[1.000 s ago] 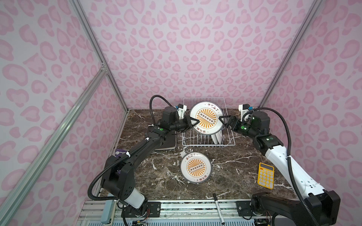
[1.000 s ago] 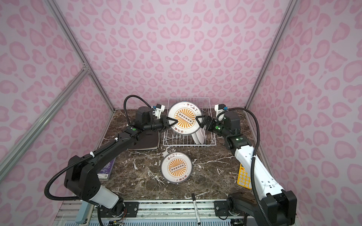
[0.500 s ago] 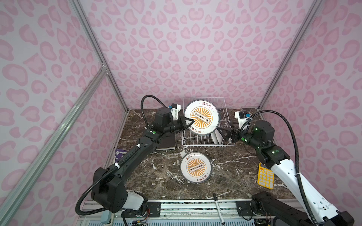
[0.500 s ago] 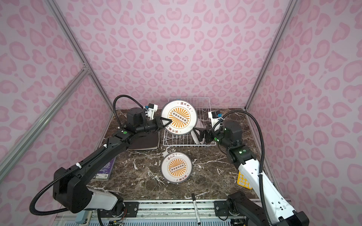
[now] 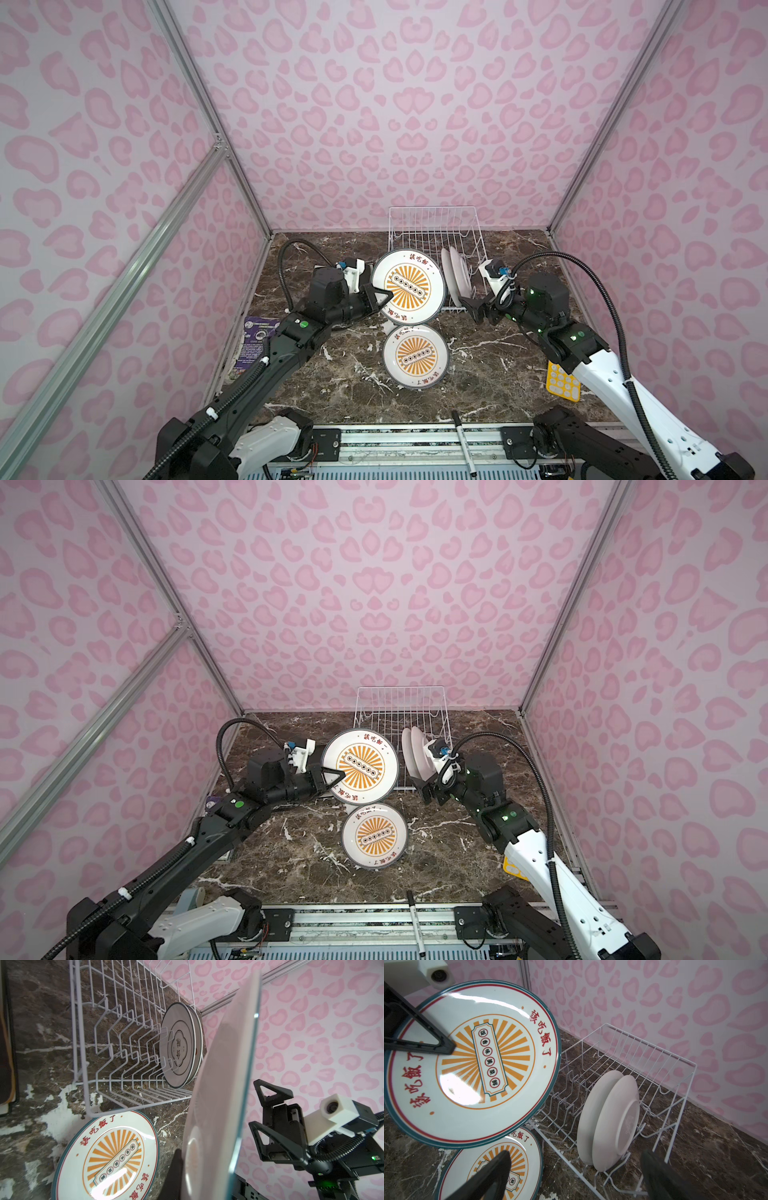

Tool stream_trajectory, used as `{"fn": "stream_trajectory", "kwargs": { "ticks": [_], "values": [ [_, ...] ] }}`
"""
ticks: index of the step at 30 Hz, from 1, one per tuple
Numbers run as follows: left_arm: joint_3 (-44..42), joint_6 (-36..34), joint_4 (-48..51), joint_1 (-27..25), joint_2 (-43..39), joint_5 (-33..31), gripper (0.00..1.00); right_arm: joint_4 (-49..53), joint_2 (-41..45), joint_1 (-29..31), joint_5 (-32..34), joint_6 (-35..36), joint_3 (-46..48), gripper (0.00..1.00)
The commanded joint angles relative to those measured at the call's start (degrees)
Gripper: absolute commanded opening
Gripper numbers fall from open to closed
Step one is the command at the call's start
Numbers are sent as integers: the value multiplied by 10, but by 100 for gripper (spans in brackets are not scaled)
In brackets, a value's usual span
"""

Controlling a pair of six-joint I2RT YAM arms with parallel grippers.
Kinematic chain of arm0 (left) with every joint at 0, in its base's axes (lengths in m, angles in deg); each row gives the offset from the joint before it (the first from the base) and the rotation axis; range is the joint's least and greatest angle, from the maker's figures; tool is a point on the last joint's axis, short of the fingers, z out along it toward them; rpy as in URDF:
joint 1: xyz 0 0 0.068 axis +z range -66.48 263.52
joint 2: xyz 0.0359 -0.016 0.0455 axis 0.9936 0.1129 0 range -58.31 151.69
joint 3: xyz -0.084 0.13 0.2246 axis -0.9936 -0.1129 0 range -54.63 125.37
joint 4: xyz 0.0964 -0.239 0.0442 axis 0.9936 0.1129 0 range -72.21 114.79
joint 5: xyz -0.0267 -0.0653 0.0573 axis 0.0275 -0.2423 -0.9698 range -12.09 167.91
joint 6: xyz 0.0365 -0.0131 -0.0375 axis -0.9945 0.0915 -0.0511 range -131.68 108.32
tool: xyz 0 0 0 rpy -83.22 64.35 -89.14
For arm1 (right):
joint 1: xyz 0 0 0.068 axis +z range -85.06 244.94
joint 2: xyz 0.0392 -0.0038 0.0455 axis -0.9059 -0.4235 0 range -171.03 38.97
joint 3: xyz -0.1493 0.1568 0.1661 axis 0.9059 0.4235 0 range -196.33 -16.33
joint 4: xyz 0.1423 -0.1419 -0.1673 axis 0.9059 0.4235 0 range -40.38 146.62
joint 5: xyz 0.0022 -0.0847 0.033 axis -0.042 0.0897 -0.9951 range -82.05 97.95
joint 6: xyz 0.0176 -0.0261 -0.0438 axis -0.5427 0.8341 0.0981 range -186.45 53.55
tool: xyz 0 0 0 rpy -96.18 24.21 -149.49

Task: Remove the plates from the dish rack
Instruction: 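Lower the plate onto the sunburst plate on the table with the left gripper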

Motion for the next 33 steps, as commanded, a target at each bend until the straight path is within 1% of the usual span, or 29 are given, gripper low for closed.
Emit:
{"fn": "stream_trajectory", "kwargs": {
  "ticks": [1,4,7,9,11,14,17,21,26,30,33],
  "values": [
    [-21,-5,18,1,-31,-21,3,18,-6,3,-33,64,-1,99],
    [-43,-21,50,1,-65,-9,4,52,-15,10,-44,104,-14,99],
    [-52,-56,108,1,-92,1,4,82,-20,18,-36,127,-24,99],
    [-60,-82,133,1,-108,18,4,86,-18,23,-31,128,-20,99],
    [-83,-98,144,1,-135,20,4,76,-17,31,-24,121,-13,99],
    [-110,-110,159,1,-173,13,4,65,-19,45,-16,115,-4,99],
    [-130,-110,168,1,-188,22,4,70,-31,56,-29,127,-3,99],
    [-165,-110,159,1,-197,21,4,77,-43,79,-24,159,6,99],
    [-211,-83,104,0,-189,30,4,80,-52,86,-16,164,1,99],
    [-223,-78,68,0,-163,33,4,69,-50,90,5,162,4,99],
    [-232,-71,33,0,-127,45,4,60,-47,93,20,157,10,99]
  ]
}}
